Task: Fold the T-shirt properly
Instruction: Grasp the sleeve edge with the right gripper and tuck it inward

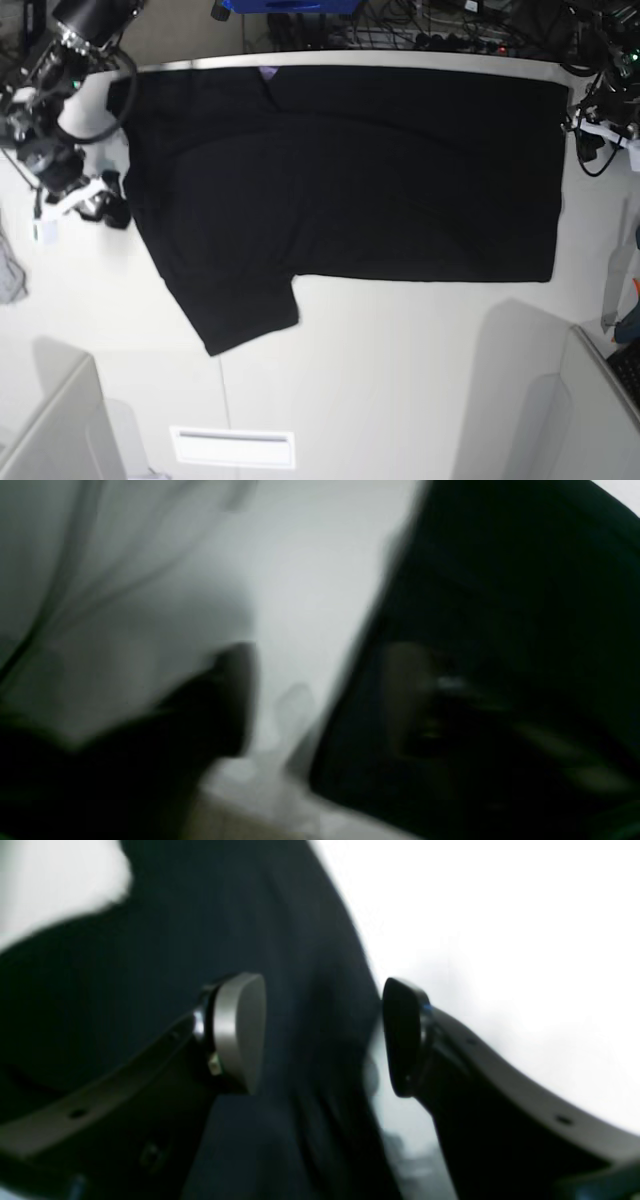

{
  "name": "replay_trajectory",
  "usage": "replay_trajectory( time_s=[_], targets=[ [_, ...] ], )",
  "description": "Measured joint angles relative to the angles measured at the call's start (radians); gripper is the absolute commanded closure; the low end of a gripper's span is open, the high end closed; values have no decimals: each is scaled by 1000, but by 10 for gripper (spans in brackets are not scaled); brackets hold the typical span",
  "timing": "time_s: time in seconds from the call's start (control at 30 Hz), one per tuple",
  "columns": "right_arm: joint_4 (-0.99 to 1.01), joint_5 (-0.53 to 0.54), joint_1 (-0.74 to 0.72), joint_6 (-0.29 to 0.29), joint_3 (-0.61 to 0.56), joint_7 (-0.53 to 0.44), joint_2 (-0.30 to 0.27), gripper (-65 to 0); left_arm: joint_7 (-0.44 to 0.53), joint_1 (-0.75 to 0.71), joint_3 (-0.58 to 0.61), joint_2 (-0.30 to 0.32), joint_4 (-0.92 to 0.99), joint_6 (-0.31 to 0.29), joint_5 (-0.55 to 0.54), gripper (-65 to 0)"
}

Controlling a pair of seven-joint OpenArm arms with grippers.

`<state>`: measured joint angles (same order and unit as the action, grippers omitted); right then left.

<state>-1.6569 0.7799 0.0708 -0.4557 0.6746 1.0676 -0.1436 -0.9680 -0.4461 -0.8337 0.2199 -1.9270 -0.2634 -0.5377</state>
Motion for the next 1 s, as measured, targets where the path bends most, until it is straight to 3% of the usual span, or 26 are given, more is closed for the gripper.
replay_trajectory(
  time_s=[0.1,0.23,0.47,0.67,0.83,0.93,0.97,1.0],
  targets=[
    [183,-14,-151,73,-164,-56,-62,-339,16,28,55,7,0,-5,-15,0],
    [486,-2,-383,152,-410,-224,-129,-341,0,35,59,2,4,-6,-8,0],
    [1030,-8,-640,171,-751,-436,-174,-341,6,30,55,36,5,-2,-7,0],
    [1098,3,-692,167,-928,-546,-167,-338,6,27,-28,35,7,0,-1,0],
    [1099,9,-693,161,-970,-554,-169,-324,6,29,-46,36,7,-1,-2,0],
    [1099,6,-689,161,-970,-557,-169,-174,4,31,-39,58,9,-3,-8,0],
    [1099,6,-687,161,-970,-552,-169,-87,10,34,-40,60,9,-2,-8,0],
    [1100,6,-685,161,-970,-546,-169,0,10,36,-40,60,9,-2,-7,-46]
  ],
)
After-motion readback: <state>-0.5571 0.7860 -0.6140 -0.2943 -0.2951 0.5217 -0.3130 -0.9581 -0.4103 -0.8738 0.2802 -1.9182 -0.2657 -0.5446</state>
